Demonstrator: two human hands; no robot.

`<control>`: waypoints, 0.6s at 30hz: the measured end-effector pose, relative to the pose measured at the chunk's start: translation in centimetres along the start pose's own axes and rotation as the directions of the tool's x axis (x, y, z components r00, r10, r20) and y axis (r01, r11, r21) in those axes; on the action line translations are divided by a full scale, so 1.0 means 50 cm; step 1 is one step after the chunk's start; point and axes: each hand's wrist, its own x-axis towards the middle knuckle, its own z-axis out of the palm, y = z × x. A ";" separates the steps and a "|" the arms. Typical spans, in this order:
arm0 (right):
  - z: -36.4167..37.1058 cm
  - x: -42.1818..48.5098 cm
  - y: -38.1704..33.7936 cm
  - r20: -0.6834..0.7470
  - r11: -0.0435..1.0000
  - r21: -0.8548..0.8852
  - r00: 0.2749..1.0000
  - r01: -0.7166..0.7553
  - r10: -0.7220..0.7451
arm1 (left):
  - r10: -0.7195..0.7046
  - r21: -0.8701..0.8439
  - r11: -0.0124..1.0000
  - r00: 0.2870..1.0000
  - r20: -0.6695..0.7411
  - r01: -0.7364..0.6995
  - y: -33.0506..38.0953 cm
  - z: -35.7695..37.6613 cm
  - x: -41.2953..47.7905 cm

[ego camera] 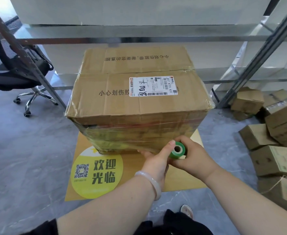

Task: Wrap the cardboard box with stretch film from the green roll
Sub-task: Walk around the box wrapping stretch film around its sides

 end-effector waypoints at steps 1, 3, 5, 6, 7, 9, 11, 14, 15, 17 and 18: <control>-0.007 0.003 0.000 -0.022 1.000 -0.023 1.000 -0.003 0.002 | 0.005 -0.009 1.000 1.000 -0.025 -0.005 -0.003 0.005 0.003; -0.021 0.007 0.001 -0.049 0.999 -0.051 0.999 -0.009 0.006 | 0.012 -0.019 1.000 0.999 -0.053 -0.013 -0.010 0.012 0.005; -0.033 0.012 0.001 -0.039 0.993 -0.114 0.999 -0.012 0.007 | 0.001 -0.014 1.000 0.998 -0.056 -0.001 -0.024 0.024 -0.002; -0.040 0.014 0.001 -0.037 0.983 -0.184 0.999 0.004 -0.011 | -0.011 -0.017 1.000 0.999 -0.053 0.010 -0.035 0.031 -0.007; -0.047 0.016 0.001 -0.036 0.966 -0.258 0.999 0.027 -0.038 | -0.025 -0.033 0.999 0.999 -0.039 0.023 -0.048 0.041 -0.012; -0.058 0.022 0.003 0.006 0.930 -0.363 0.998 0.065 -0.068 | -0.026 -0.060 0.998 1.000 0.016 0.027 -0.070 0.069 -0.021; -0.067 0.031 0.011 0.066 0.922 -0.374 0.994 0.106 -0.087 | -0.005 -0.047 0.999 1.000 0.014 0.006 -0.079 0.092 -0.027; -0.078 0.047 0.037 0.152 0.930 -0.276 0.966 0.243 -0.207 | 0.020 -0.051 0.998 0.994 -0.112 -0.025 -0.078 0.113 -0.022; -0.082 0.053 0.045 0.186 0.919 -0.268 0.952 0.289 -0.245 | 0.019 -0.087 0.996 0.991 -0.130 -0.030 -0.079 0.121 -0.024; -0.090 0.058 0.055 0.216 0.901 -0.284 0.937 0.329 -0.274 | 0.020 -0.157 0.987 0.993 -0.120 -0.039 -0.084 0.140 -0.030; -0.092 0.058 0.057 0.212 0.896 -0.295 0.937 0.332 -0.277 | 0.030 -0.189 0.981 0.992 -0.125 -0.053 -0.087 0.146 -0.030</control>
